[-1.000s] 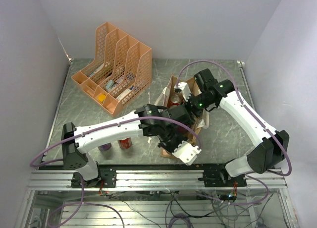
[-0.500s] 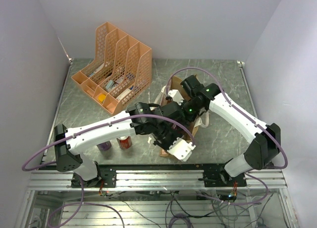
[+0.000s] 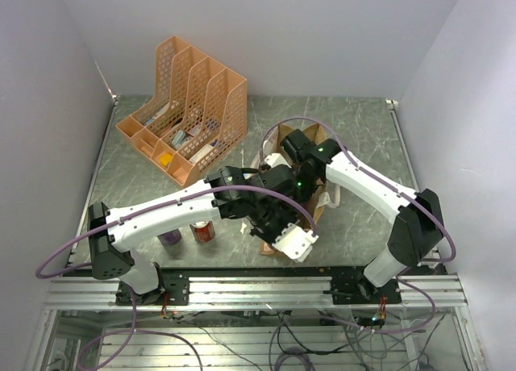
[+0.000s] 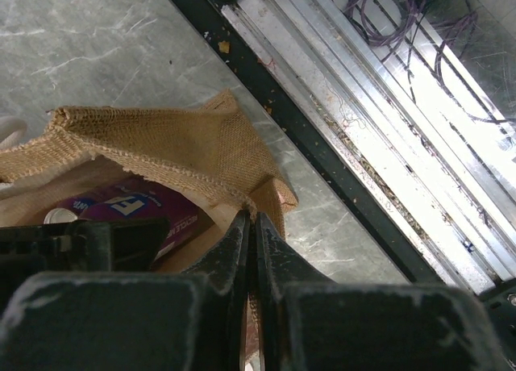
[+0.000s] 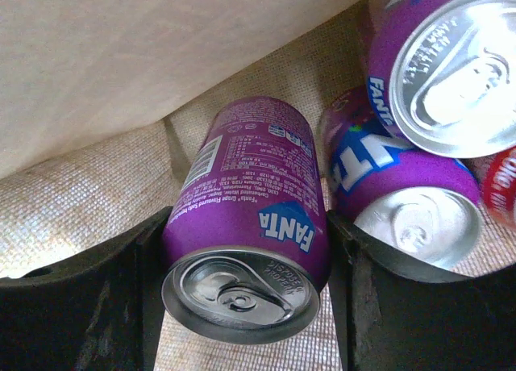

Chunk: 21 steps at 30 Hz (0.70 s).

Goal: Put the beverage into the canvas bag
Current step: Place the drink in the canvas bag.

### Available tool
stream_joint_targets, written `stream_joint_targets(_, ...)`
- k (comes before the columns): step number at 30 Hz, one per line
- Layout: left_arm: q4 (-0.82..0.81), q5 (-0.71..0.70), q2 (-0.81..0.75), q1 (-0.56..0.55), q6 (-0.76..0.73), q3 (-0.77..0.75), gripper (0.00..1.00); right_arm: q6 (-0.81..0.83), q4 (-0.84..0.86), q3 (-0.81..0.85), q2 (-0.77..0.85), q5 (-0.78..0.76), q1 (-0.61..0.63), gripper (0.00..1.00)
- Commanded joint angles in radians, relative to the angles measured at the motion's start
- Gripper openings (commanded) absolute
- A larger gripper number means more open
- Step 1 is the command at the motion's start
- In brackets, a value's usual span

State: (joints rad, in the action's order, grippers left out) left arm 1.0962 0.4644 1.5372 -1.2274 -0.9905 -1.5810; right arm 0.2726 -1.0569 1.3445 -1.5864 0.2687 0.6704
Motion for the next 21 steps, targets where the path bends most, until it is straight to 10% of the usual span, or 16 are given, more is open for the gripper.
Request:
stream_joint_targets(1, 0.003, 0.018, -0.002, 0.005, 0.010, -0.032, 0.11, 0.017, 0.058, -0.006, -0.011, -0.045, 0.029, 0.00)
stream_joint_targets(21, -0.009, 0.006, -0.032, 0.017, 0.016, 0.004, 0.11, 0.084, 0.246, -0.122, -0.044, -0.096, 0.147, 0.13)
